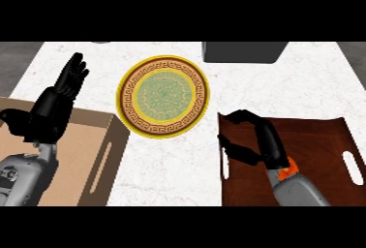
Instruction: Pick the squash from the tray and place it in the plate
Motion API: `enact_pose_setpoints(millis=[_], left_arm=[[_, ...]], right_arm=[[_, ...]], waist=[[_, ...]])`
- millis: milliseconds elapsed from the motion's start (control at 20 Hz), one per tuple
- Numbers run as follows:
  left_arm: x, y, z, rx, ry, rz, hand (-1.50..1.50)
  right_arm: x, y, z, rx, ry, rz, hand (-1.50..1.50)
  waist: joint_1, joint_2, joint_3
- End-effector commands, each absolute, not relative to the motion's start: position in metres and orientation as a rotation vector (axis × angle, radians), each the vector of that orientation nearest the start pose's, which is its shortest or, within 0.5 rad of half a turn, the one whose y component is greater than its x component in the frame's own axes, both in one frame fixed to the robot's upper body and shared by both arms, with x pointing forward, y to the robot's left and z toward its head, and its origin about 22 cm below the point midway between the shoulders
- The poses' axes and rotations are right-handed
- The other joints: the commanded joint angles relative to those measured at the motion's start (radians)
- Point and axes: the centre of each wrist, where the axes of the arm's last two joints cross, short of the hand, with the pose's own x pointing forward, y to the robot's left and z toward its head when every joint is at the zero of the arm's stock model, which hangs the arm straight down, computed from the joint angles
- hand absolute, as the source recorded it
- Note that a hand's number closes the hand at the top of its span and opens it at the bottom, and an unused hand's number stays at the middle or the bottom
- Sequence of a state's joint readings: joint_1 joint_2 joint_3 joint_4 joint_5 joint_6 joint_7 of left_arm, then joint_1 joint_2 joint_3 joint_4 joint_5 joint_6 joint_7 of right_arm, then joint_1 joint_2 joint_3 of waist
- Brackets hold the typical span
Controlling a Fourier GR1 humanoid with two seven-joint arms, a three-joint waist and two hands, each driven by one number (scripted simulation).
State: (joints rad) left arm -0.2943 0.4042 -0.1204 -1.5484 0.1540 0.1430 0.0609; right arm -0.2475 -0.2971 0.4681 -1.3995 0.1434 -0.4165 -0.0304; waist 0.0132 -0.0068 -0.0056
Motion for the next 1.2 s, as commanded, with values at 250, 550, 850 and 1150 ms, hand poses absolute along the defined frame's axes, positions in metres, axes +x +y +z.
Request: enact_pose_setpoints(millis=[250, 550, 850, 1150], left_arm=[[0.298, 0.281, 0.106, 0.130, -1.752, -0.221, 0.00], [0.300, 0.278, 0.107, 0.169, -1.757, -0.219, 0.00], [0.298, 0.291, 0.102, 0.172, -1.728, -0.223, 0.00], [0.292, 0.275, 0.100, 0.143, -1.737, -0.243, 0.00]], right_arm=[[0.215, -0.156, -0.025, -0.389, -1.897, 0.235, -1.50], [0.228, -0.191, 0.058, -0.590, -1.840, 0.423, -1.50], [0.223, -0.224, 0.064, -0.796, -1.397, 0.747, -1.50], [0.217, -0.211, 0.093, -0.788, -1.014, 0.956, -1.50]], waist=[[-0.019, 0.005, 0.006], [-0.026, 0.001, 0.003], [-0.036, -0.001, -0.004], [-0.011, 0.001, -0.001]])
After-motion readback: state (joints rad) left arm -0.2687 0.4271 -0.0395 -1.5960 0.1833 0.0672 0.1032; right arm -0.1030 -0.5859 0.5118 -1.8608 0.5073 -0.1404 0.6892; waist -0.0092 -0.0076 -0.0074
